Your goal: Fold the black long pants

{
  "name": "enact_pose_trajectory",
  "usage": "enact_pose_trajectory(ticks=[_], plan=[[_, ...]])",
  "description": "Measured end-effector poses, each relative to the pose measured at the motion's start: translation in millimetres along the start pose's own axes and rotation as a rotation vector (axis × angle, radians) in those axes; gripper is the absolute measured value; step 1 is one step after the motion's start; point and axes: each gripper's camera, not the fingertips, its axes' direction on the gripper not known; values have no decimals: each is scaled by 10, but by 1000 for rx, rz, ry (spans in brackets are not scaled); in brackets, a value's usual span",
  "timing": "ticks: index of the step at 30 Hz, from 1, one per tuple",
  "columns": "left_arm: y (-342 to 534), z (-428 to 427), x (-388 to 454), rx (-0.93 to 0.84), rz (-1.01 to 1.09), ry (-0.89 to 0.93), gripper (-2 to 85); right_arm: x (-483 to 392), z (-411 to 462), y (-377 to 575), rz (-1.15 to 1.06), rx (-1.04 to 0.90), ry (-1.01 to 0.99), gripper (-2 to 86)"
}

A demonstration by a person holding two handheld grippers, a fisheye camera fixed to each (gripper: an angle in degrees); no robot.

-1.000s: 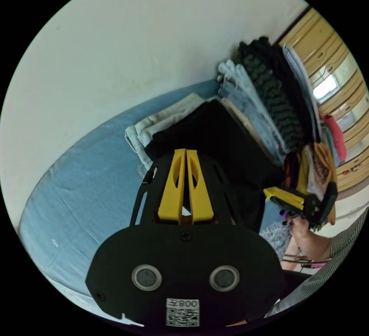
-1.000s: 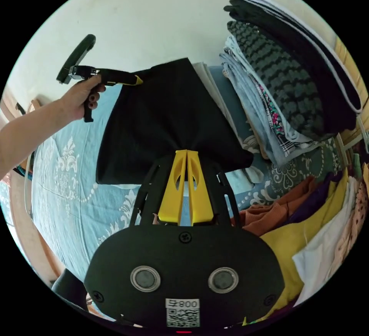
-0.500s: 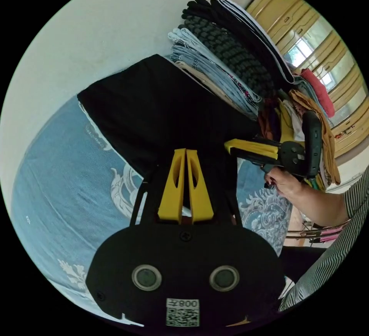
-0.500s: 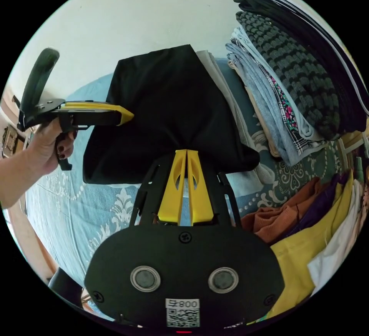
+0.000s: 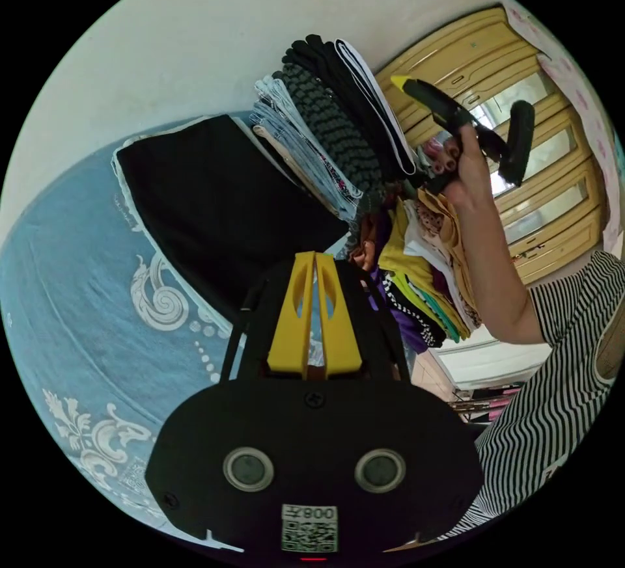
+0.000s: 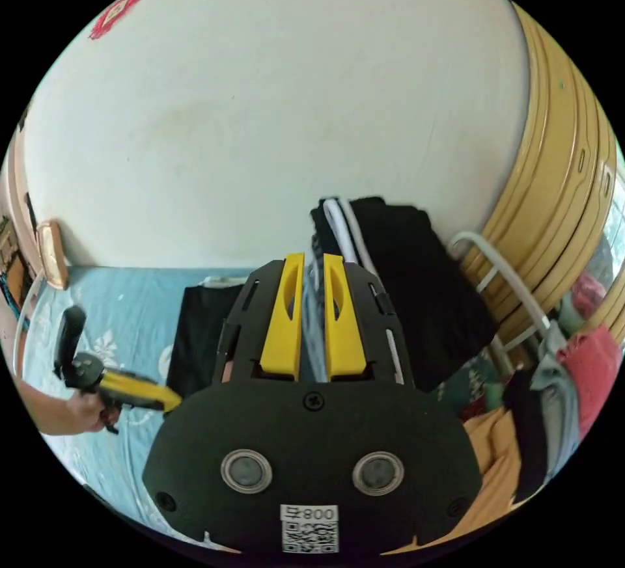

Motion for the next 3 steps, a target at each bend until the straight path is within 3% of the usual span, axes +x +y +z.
enact_pose_trajectory(ticks=[3], plan=[[338, 41, 90, -17, -8, 56, 1, 313, -15, -296, -37, -17, 66, 78]])
